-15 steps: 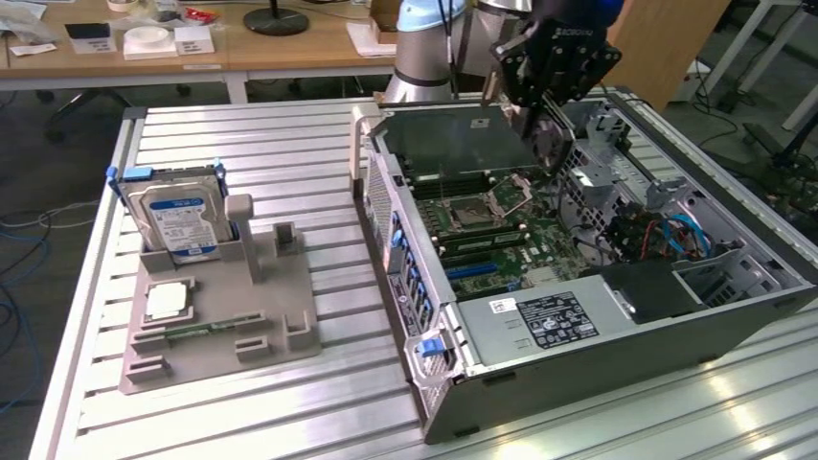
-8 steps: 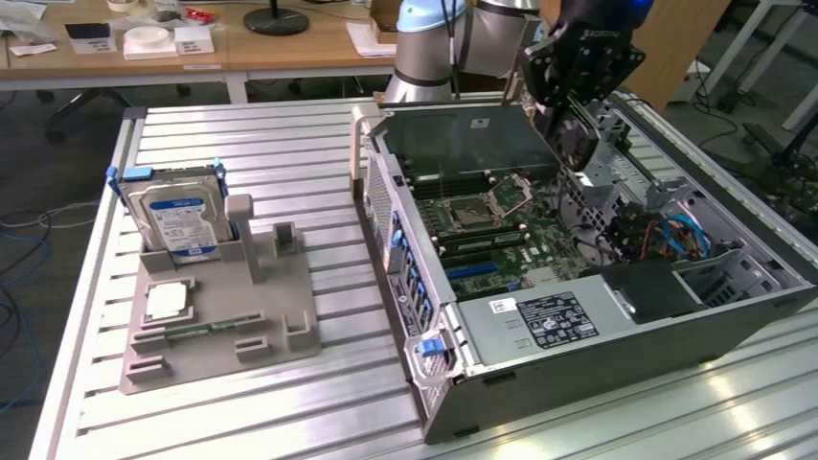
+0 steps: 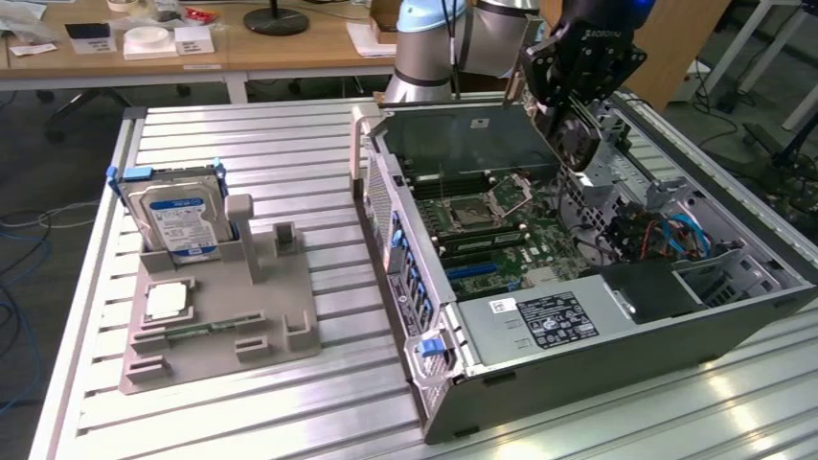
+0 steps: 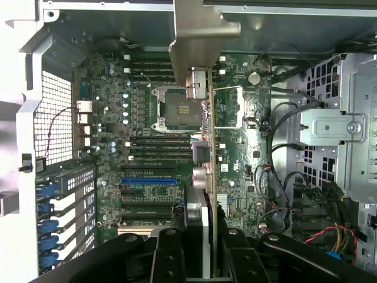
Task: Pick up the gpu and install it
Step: 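Pick up the gpu and move the gpu toward the slot, then insert the gpu into the slot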
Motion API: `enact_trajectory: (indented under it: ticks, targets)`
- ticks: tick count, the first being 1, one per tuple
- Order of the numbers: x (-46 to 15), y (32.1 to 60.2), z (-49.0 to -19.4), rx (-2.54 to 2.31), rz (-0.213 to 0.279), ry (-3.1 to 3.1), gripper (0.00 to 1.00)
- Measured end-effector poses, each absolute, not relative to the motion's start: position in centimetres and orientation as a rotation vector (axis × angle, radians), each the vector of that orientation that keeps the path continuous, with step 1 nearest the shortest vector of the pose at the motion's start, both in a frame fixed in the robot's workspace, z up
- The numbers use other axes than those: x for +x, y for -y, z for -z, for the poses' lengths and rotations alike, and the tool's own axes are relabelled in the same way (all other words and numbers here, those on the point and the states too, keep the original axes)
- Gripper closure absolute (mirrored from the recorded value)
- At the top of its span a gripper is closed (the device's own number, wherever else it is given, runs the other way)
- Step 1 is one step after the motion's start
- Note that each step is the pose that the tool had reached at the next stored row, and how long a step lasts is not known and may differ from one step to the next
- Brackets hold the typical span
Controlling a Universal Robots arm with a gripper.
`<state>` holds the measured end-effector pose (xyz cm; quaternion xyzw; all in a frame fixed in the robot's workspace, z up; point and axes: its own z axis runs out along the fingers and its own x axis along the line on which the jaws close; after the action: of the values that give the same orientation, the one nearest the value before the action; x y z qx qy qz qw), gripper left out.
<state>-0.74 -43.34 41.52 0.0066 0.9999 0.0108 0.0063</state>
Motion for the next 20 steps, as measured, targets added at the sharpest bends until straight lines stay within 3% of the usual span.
enact_trajectory:
  ticks: [20]
  targets:
    - [-0.73, 43.34, -41.52, -0.216, -0.035, -3.123, 0.72]
